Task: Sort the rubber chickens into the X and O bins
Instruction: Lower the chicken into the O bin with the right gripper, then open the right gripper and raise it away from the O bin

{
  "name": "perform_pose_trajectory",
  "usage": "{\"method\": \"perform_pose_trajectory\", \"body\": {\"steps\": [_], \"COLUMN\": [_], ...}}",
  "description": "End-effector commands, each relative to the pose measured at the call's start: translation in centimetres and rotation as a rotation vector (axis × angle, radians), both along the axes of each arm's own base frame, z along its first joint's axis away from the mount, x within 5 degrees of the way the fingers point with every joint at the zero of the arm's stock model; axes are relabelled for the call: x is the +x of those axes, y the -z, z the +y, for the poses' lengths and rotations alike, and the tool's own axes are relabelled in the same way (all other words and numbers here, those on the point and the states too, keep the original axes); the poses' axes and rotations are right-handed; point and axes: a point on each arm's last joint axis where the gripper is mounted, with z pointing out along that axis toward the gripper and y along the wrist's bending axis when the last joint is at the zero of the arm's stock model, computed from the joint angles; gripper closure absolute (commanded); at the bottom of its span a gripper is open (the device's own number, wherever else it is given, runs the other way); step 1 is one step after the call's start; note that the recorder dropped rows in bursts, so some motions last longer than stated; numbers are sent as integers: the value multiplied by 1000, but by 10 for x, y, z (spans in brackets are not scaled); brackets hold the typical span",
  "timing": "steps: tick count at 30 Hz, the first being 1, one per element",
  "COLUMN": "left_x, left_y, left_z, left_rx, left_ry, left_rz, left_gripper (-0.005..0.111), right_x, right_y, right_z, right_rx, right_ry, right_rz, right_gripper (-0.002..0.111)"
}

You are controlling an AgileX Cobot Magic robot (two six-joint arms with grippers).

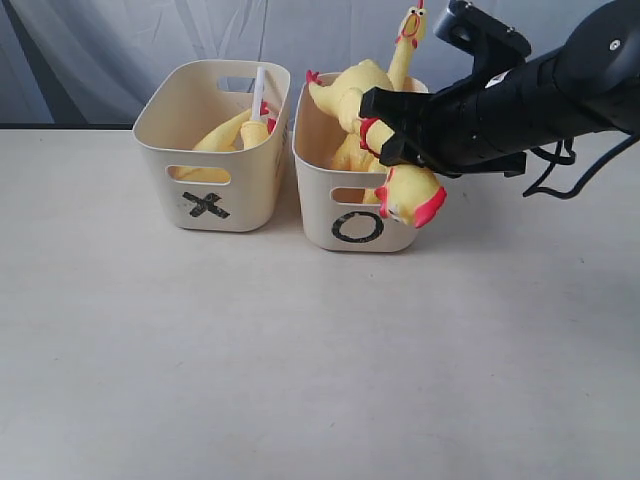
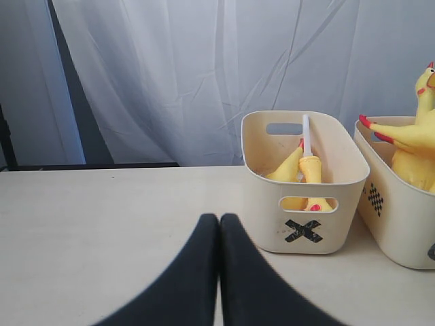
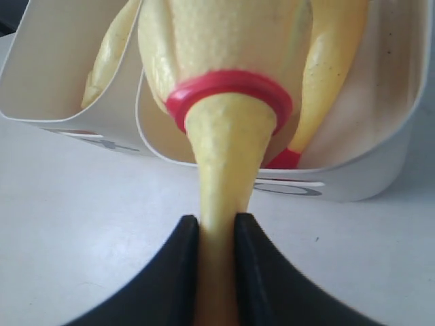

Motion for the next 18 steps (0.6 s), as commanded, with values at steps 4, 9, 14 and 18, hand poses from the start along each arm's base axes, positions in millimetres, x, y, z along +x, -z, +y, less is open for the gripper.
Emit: {"method": "perform_pose_trajectory", "body": {"steps": [4,9,14,18], "left_x": [-1,-1,-1,-1], "left_y": [0,1,1,1], "left_z": [0,0,0,0], "left_rx": [1,1,1,1], "left_ry": [3,3,3,3], "left_rz": [-6,-4,-4,-4], "left_gripper": [107,107,107,107], "right_x": [2,2,2,0], "right_y": [-4,-4,-4,-14], "right_z": [-2,-2,-2,-4], "right_rx": [-2,-2,3,12], "right_ry": [13,13,15,23], "right_rz": [-36,-36,-34,-73], "right_gripper": [75,69,69,69]}}
